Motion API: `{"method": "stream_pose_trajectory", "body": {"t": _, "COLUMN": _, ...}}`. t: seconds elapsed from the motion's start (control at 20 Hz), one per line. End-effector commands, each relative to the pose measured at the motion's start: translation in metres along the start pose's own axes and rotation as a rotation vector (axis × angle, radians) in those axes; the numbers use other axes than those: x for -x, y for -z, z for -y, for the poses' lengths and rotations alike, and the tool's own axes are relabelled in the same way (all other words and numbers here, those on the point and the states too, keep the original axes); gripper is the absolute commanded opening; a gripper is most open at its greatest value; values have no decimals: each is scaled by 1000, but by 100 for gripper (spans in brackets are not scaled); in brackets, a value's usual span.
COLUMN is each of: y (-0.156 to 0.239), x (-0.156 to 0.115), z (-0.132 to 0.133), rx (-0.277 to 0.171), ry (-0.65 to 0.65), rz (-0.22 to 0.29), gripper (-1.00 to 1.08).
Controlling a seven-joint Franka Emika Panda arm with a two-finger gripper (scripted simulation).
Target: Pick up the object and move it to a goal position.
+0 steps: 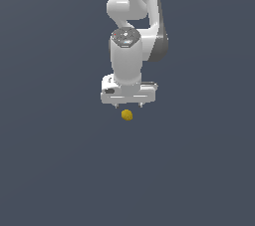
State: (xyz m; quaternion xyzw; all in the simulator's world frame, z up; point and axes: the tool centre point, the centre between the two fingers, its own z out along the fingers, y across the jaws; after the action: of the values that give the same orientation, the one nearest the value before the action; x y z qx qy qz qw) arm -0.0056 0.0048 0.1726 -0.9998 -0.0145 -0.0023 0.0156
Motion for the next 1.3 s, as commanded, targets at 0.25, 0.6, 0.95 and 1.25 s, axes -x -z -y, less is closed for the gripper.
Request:
{"method": "stream_pose_trajectory", "body": {"t": 0.25, "y": -33, "x": 12, "z": -4, "rx": 12, "ry": 25, "rz": 3, "gripper": 100}}
{"method": "stream_pose_trajectory", "body": {"t": 0.6, "y": -75, "x": 32, "z": -8, "rx": 26, "ry": 63, "rz": 5, "gripper": 100}}
{"method": "stream_pose_trajectory", "body": {"t": 0.95, "y": -93, "x": 43, "z": -9, "rx": 31, "ry": 82, "rz": 6, "gripper": 100}}
{"method": "stream_pose_trajectory", "body": {"t": 1.25, "y": -96, "x": 43, "z": -10, "rx": 30, "ry": 81, "rz": 7, "gripper": 100}}
